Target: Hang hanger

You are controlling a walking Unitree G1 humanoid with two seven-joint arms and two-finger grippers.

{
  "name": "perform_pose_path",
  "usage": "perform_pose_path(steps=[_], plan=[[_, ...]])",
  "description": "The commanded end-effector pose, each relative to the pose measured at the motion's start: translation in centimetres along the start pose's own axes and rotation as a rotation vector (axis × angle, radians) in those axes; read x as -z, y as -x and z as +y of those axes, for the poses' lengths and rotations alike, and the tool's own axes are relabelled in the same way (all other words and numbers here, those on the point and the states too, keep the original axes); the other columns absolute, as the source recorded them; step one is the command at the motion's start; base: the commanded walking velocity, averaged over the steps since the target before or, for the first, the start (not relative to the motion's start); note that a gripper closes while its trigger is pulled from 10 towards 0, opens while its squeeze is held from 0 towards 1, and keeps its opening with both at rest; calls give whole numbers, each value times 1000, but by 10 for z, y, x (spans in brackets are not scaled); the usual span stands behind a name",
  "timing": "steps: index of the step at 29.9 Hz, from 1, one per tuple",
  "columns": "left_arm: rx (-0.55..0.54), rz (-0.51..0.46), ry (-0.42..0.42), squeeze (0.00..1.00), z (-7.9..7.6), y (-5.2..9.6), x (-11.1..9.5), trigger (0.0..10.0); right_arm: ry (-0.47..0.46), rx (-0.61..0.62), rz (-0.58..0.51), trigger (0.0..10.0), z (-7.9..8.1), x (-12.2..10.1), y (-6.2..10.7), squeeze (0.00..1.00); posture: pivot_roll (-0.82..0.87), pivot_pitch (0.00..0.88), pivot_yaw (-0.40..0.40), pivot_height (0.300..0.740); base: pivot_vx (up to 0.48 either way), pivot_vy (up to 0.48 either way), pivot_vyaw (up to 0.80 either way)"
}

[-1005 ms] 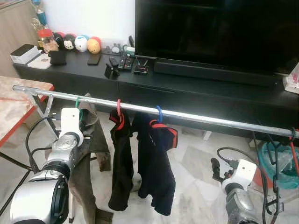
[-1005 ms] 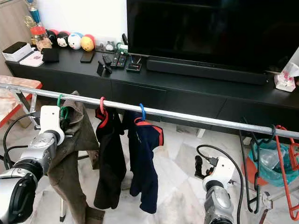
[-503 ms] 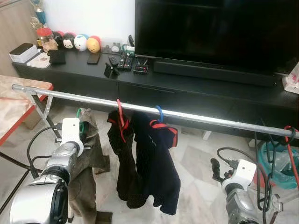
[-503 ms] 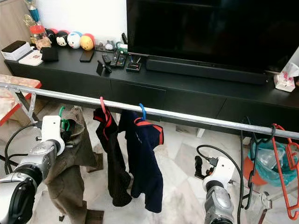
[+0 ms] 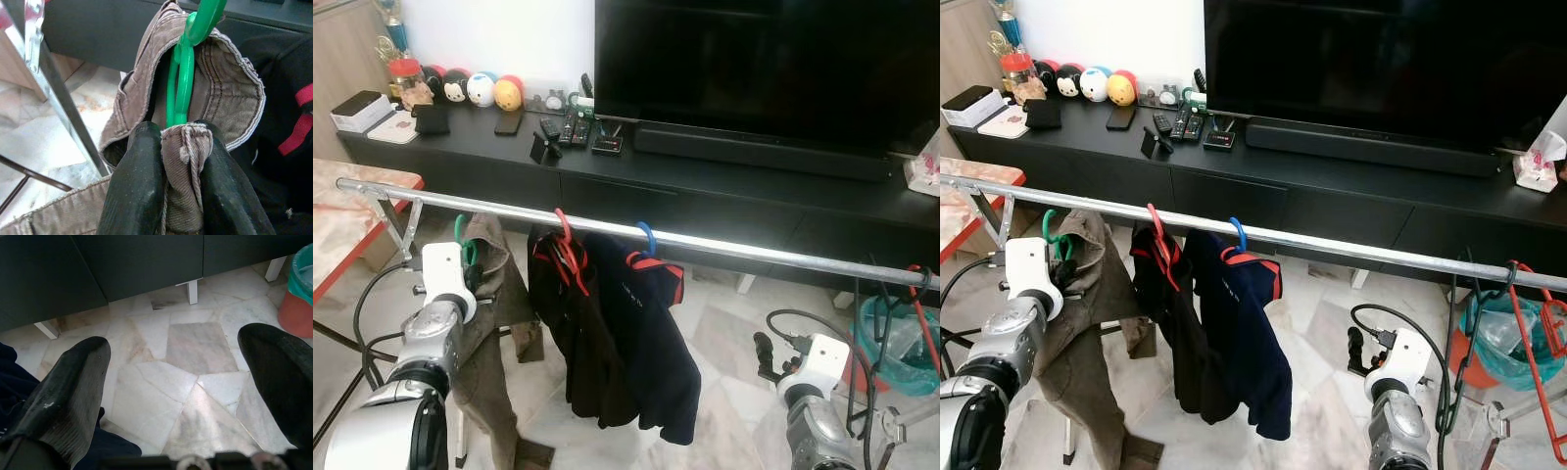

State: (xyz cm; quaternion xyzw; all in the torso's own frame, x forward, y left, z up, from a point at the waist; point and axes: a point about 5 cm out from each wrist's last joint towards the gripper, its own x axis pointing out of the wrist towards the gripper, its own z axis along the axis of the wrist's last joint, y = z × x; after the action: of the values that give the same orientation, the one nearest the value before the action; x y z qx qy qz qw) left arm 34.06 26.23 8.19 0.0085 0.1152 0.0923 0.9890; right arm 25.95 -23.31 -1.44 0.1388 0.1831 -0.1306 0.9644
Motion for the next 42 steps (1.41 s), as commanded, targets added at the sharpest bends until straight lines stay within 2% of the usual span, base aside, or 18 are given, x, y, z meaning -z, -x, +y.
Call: perform_pose_path(steps=[1,4,9,11,17,24,27,31,34,37,42], plan=[[-3,-97,-15,0,5,-2,-20,10000,0,-2,-7,10000,1,-3,-2,0,85,0,-58,740,0,0,0],[12,-106,-23,0,5,-3,-22,10000,-1,-1,-8,10000,1,-4,-2,0,90,0,-62,740,0,0,0],[86,-102,-57,0,-10,-8,-31,10000,2,-9,-3,10000,4,-3,-3,0,93,0,-66,740,0,0,0],[124,-116,-60,0,-22,-13,-43,10000,2,-14,-5,10000,6,-4,-3,0,93,0,-66,740,0,0,0],[154,-134,-101,0,-36,-19,-62,10000,-2,-9,-13,10000,4,-6,-4,0,84,0,-63,740,0,0,0],[99,-102,-108,0,-32,-22,-67,10000,-1,-4,-10,10000,2,-6,-4,0,87,0,-67,740,0,0,0],[45,-58,-168,0,-28,-23,-65,10000,2,-9,-8,10000,3,-6,-4,0,87,0,-66,740,0,0,0],[2,-17,-147,0,-23,-23,-61,10000,-1,-12,-10,10000,4,-7,-4,0,86,0,-67,740,0,0,0],[-35,34,-150,0,-16,-22,-52,10000,1,-11,-9,10000,4,-7,-4,0,85,0,-70,740,0,0,0],[-37,50,-158,0,-15,-21,-48,10000,2,-11,-8,10000,3,-7,-4,0,87,0,-71,740,0,0,0],[-24,127,-165,0,-15,-17,-29,10000,0,-15,-8,10000,4,-7,-5,0,87,0,-70,740,0,0,0]])
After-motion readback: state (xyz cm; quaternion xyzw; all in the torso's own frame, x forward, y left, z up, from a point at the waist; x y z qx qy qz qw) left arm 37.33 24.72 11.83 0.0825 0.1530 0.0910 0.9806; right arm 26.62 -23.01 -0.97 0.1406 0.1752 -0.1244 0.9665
